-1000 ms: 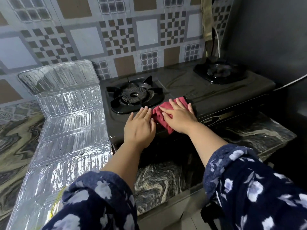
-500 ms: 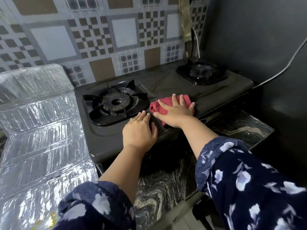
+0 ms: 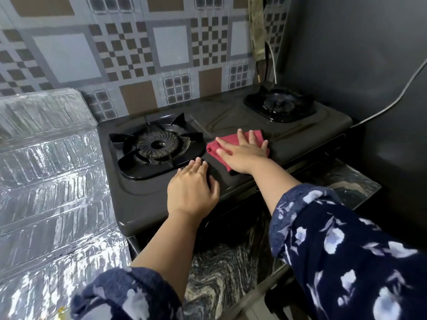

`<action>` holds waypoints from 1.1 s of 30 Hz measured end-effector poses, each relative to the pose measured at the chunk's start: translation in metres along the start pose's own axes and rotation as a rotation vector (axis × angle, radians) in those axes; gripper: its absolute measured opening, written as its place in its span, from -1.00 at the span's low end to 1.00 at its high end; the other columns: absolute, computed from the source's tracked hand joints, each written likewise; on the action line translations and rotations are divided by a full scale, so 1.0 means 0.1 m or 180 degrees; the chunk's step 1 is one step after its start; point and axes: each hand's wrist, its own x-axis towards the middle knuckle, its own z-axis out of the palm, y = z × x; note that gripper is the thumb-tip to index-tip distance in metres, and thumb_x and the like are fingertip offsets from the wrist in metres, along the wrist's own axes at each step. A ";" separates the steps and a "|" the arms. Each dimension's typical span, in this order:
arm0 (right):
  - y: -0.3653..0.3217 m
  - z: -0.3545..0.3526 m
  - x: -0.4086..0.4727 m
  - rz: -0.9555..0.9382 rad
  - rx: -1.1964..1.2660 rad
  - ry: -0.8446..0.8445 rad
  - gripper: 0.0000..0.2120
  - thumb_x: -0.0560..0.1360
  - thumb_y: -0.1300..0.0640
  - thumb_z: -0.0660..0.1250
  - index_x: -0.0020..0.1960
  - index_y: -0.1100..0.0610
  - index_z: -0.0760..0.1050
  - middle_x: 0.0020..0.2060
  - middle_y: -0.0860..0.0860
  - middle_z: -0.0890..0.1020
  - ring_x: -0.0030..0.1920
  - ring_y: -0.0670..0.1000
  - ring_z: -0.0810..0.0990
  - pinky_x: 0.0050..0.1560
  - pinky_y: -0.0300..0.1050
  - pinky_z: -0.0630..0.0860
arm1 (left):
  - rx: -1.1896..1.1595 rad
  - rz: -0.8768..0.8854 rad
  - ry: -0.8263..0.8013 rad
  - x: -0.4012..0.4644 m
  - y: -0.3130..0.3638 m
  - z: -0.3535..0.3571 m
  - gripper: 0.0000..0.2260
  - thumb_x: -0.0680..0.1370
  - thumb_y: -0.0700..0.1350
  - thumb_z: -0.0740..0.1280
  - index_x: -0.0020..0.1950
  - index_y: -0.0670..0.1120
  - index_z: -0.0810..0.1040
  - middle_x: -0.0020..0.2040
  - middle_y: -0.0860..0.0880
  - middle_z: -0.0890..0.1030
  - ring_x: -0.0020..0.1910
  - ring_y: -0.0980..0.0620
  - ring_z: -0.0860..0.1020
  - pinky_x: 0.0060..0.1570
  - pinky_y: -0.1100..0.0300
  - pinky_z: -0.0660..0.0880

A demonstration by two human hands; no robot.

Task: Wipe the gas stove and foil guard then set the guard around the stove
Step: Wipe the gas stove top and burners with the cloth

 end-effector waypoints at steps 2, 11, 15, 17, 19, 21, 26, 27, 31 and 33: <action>0.00 0.02 -0.01 -0.0152 0.0073 0.0055 -0.55 0.53 -0.35 -0.19 0.42 -0.45 -0.09 0.56 0.01 -0.19 0.53 0.20 -0.29 0.44 0.37 -0.26 | 0.0053 -0.0018 0.0012 0.00 0.01 -0.02 -0.56 0.45 0.01 0.15 0.21 -0.13 0.59 0.28 -0.11 0.58 0.30 -0.06 0.52 0.24 0.06 0.46; 0.41 0.02 0.12 -0.0613 0.0217 0.0266 -0.56 0.55 -0.34 -0.16 0.43 -0.41 0.03 0.57 -0.08 -0.06 0.56 0.04 -0.17 0.50 0.22 -0.19 | 0.0037 -0.0148 -0.0227 0.51 0.48 -0.07 -0.67 0.48 -0.03 0.19 0.19 -0.05 0.55 0.14 0.00 0.59 0.11 -0.08 0.55 -0.05 0.08 0.46; 0.81 -0.01 0.27 -0.0816 0.0218 0.0350 -0.55 0.56 -0.33 -0.15 0.44 -0.38 0.06 0.56 -0.10 -0.01 0.56 0.01 -0.13 0.50 0.18 -0.17 | -0.0010 -0.0256 -0.0538 0.72 0.78 0.04 -0.66 0.50 0.00 0.18 0.24 0.03 0.53 0.17 0.01 0.56 0.13 -0.09 0.55 -0.11 0.12 0.41; 1.05 -0.05 0.35 -0.0878 0.0233 0.0379 -0.56 0.56 -0.33 -0.14 0.43 -0.38 0.08 0.56 -0.12 0.01 0.56 -0.02 -0.11 0.51 0.16 -0.16 | 0.0026 -0.0294 -0.0569 0.80 0.95 0.10 -0.67 0.50 0.02 0.18 0.22 0.05 0.54 0.15 0.01 0.57 0.11 -0.09 0.56 -0.13 0.13 0.41; 1.30 -0.09 0.41 -0.0914 0.0266 0.0390 -0.57 0.57 -0.31 -0.12 0.43 -0.39 0.10 0.55 -0.14 0.03 0.56 -0.04 -0.09 0.51 0.13 -0.16 | 0.0028 -0.0290 -0.0609 0.87 1.13 0.17 -0.69 0.51 0.03 0.17 0.20 0.08 0.55 0.15 0.02 0.58 0.09 -0.08 0.56 -0.14 0.13 0.42; 1.57 -0.13 0.45 -0.0951 0.0322 0.0395 -0.58 0.58 -0.28 -0.09 0.43 -0.37 0.13 0.55 -0.15 0.06 0.55 -0.06 -0.06 0.51 0.12 -0.17 | 0.0035 -0.0268 -0.0623 0.93 1.34 0.23 -0.69 0.52 0.03 0.17 0.21 0.13 0.55 0.15 0.03 0.58 0.11 -0.08 0.55 -0.10 0.11 0.45; 2.21 -0.23 0.56 -0.0950 0.0479 0.0561 -0.59 0.59 -0.24 -0.02 0.42 -0.29 0.23 0.53 -0.16 0.13 0.55 -0.08 -0.02 0.50 0.13 -0.17 | 0.0030 -0.0195 -0.0499 1.07 1.80 0.41 -0.65 0.55 0.01 0.18 0.32 0.09 0.49 0.32 0.06 0.51 0.26 -0.05 0.49 0.23 0.07 0.39; 2.32 -0.24 0.58 -0.0918 0.0498 0.0589 -0.58 0.58 -0.23 -0.02 0.42 -0.28 0.24 0.53 -0.15 0.14 0.55 -0.08 -0.02 0.50 0.13 -0.17 | 0.0072 -0.0222 -0.0495 1.09 1.86 0.45 -0.63 0.55 0.02 0.17 0.35 0.08 0.47 0.37 0.08 0.48 0.30 -0.03 0.47 0.27 0.07 0.36; 2.70 -0.30 0.71 -0.0787 0.0516 0.0692 -0.57 0.59 -0.22 -0.03 0.43 -0.26 0.24 0.54 -0.12 0.14 0.55 -0.06 -0.04 0.50 0.13 -0.20 | 0.0201 -0.0446 -0.0301 1.17 1.98 0.56 -0.65 0.55 0.06 0.16 0.28 0.05 0.54 0.33 0.10 0.51 0.24 -0.02 0.52 0.08 0.11 0.47; 2.86 -0.33 0.77 -0.0693 0.0490 0.0726 -0.56 0.59 -0.22 -0.04 0.45 -0.24 0.23 0.54 -0.10 0.13 0.55 -0.05 -0.05 0.50 0.13 -0.21 | 0.0231 -0.0506 -0.0192 1.18 2.00 0.58 -0.66 0.54 0.06 0.18 0.26 0.06 0.56 0.30 0.11 0.53 0.20 -0.02 0.54 0.00 0.12 0.49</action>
